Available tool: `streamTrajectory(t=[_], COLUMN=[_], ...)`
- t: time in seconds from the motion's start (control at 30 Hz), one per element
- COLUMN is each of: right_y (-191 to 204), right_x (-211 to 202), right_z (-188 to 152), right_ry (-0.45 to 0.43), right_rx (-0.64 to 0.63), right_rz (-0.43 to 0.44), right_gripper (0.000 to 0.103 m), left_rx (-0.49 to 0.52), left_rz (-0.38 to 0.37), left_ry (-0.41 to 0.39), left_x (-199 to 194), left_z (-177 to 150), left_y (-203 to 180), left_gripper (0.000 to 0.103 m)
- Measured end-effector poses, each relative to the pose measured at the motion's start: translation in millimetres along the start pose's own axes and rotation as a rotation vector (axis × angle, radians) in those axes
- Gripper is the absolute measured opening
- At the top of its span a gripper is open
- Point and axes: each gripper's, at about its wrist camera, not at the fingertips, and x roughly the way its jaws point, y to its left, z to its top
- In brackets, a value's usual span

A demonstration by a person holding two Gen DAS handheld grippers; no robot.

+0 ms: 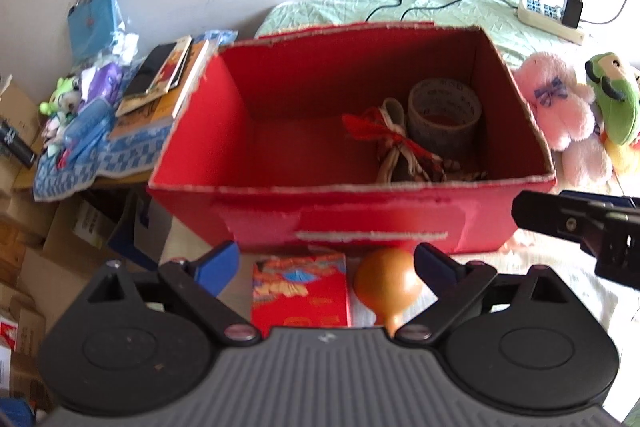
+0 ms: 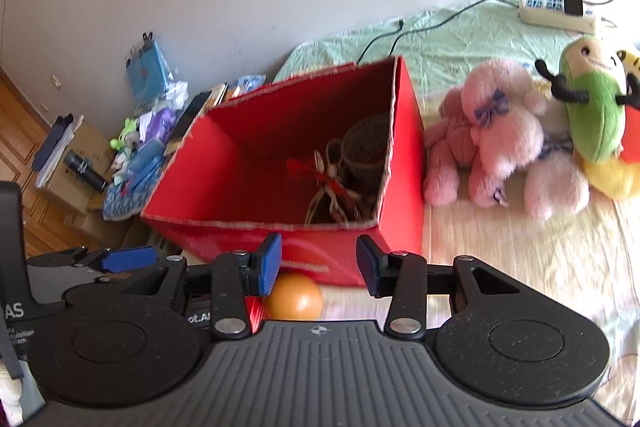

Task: Organize objects
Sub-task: 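Move the right tool down to the orange wooden gourd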

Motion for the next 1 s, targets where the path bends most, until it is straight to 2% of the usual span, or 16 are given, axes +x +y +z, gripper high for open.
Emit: streamTrajectory(t=[0.5,1.0], right_y=[-12,-16], right_x=[-9,14], right_z=[-26,-51], right_ry=[0.072,0.183], right_rx=[0.018,0.111], right_rz=[0.031,0.066], right_gripper=[0.046,0.046], left_rx=[-0.002,0.021], left_rz=[0.018,0.027], left_ry=[0.051,0.132], left_x=[-6,9], left_z=[-30,-53], left_y=[-23,-18], left_gripper=[0.095,0.095])
